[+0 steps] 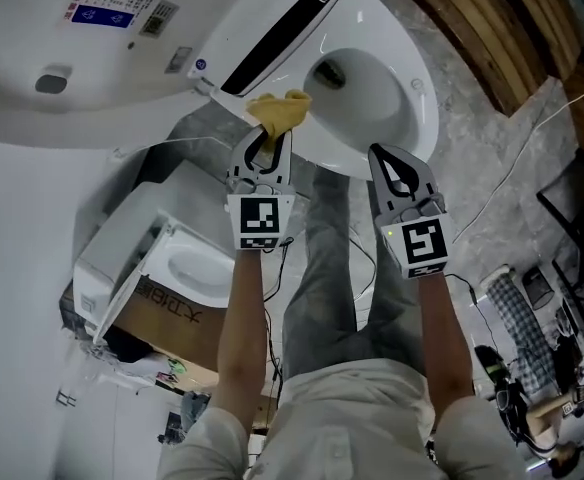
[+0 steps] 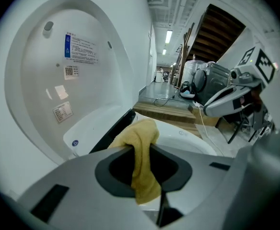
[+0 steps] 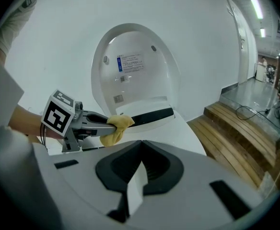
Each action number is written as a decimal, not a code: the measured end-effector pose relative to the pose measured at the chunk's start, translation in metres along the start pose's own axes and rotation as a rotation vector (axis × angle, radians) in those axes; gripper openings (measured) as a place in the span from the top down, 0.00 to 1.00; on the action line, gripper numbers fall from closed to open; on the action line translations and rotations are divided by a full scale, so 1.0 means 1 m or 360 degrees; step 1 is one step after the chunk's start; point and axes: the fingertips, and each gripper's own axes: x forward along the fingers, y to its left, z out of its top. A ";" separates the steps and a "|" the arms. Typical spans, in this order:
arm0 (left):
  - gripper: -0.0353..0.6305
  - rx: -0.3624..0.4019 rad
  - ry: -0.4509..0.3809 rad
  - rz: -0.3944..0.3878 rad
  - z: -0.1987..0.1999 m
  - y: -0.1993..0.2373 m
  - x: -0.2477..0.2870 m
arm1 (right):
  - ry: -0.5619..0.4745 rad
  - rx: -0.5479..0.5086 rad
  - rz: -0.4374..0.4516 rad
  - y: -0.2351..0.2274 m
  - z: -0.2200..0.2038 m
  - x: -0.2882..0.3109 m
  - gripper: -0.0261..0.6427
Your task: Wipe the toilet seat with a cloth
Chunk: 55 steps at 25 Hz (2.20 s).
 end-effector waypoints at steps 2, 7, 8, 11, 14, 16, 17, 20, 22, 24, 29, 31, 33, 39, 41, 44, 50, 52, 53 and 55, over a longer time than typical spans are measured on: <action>0.82 0.0008 0.0027 0.0006 -0.011 0.001 0.007 | 0.0014 0.0007 0.0013 -0.002 -0.010 0.003 0.95; 0.82 0.0064 0.0109 0.0006 -0.038 0.003 0.025 | 0.0047 0.0009 0.0051 -0.006 -0.032 0.010 0.95; 0.82 0.0077 0.0126 0.0005 -0.042 0.003 0.029 | 0.0054 0.0012 0.0056 -0.007 -0.036 0.010 0.95; 0.82 0.0112 0.0176 -0.0003 -0.055 0.002 0.037 | 0.0073 0.0012 0.0073 -0.009 -0.045 0.011 0.95; 0.82 0.0152 0.0249 -0.0001 -0.073 0.003 0.044 | 0.0080 0.0011 0.0084 -0.011 -0.051 0.012 0.95; 0.82 0.0188 0.0292 -0.0002 -0.083 0.004 0.049 | 0.0082 0.0016 0.0086 -0.013 -0.054 0.012 0.95; 0.82 0.0204 0.0313 -0.0006 -0.087 0.003 0.051 | 0.0084 0.0019 0.0085 -0.015 -0.056 0.012 0.95; 0.82 0.0243 0.0370 -0.0027 -0.098 0.001 0.057 | 0.0086 0.0023 0.0083 -0.019 -0.060 0.010 0.95; 0.82 0.0267 0.0409 -0.0050 -0.104 -0.002 0.061 | 0.0086 0.0025 0.0083 -0.021 -0.062 0.007 0.95; 0.82 0.0286 0.0456 -0.0078 -0.112 -0.005 0.064 | 0.0089 0.0027 0.0079 -0.024 -0.065 0.004 0.95; 0.82 0.0281 0.0519 -0.0092 -0.121 -0.009 0.066 | 0.0104 0.0053 0.0072 -0.031 -0.077 0.000 0.95; 0.82 0.0277 0.0531 -0.0097 -0.123 -0.013 0.066 | 0.0117 0.0065 0.0077 -0.031 -0.084 -0.002 0.95; 0.82 0.0262 0.0546 -0.0108 -0.126 -0.017 0.064 | 0.0128 0.0075 0.0092 -0.028 -0.089 -0.003 0.95; 0.82 0.0240 0.0566 -0.0143 -0.133 -0.032 0.060 | 0.0139 0.0107 0.0130 -0.018 -0.100 -0.005 0.95; 0.82 0.0237 0.0571 -0.0155 -0.134 -0.037 0.059 | 0.0143 0.0118 0.0136 -0.016 -0.103 -0.006 0.95; 0.82 0.0240 0.0587 -0.0185 -0.139 -0.048 0.057 | 0.0149 0.0128 0.0138 -0.016 -0.109 -0.009 0.95; 0.82 0.0229 0.0615 -0.0252 -0.148 -0.075 0.050 | 0.0148 0.0163 0.0106 -0.021 -0.116 -0.016 0.95; 0.82 0.0210 0.0615 -0.0265 -0.150 -0.082 0.049 | 0.0148 0.0175 0.0093 -0.024 -0.119 -0.018 0.95; 0.82 0.0201 0.0615 -0.0270 -0.151 -0.085 0.048 | 0.0150 0.0181 0.0086 -0.025 -0.121 -0.019 0.95; 0.82 0.0187 0.0616 -0.0280 -0.153 -0.092 0.047 | 0.0153 0.0194 0.0070 -0.029 -0.126 -0.021 0.95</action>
